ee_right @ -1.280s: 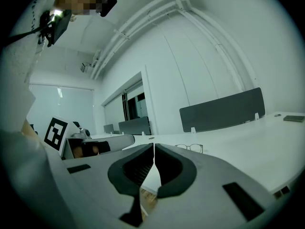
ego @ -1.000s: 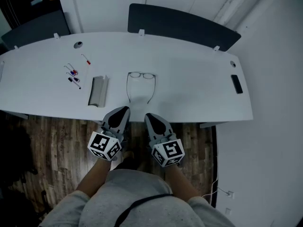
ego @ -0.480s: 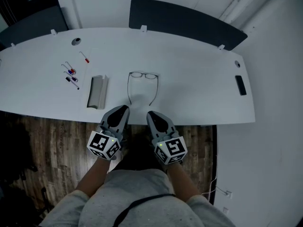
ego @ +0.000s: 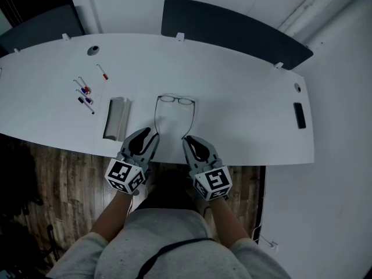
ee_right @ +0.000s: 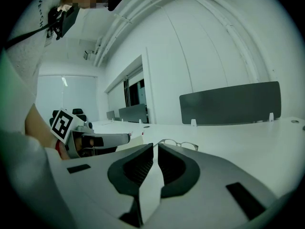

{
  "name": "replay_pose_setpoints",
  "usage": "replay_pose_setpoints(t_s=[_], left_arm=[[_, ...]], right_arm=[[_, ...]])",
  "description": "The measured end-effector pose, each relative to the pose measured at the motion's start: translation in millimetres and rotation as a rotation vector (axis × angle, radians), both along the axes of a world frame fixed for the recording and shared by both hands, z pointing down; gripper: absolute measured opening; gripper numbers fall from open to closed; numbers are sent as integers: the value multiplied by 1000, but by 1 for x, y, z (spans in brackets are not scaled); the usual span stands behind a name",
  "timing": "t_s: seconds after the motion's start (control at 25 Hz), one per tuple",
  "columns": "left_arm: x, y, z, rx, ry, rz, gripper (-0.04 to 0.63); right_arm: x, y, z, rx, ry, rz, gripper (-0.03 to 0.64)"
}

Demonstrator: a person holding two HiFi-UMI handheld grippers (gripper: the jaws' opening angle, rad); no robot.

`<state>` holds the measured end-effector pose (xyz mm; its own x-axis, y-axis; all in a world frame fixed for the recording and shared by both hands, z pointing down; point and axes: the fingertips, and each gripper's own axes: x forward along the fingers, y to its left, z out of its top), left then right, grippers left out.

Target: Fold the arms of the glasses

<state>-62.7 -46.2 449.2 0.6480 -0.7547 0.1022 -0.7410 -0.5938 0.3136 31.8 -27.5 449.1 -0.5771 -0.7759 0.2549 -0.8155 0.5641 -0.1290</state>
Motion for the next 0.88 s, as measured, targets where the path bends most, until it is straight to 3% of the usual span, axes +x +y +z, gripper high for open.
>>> replay_pose_setpoints(t_s=[0.64,0.72,0.88], left_arm=[[7,-47,32,-72,-39,-57,158],[6,-51,36,-79,-44,-67,158],[5,-58,44,-100,-53,-89,158]], right_arm=[[35,-56,28,-30,159,-63,26],[36,-60,32,-42,173,-85,99],[45,-69,40,-60,189,-82,103]])
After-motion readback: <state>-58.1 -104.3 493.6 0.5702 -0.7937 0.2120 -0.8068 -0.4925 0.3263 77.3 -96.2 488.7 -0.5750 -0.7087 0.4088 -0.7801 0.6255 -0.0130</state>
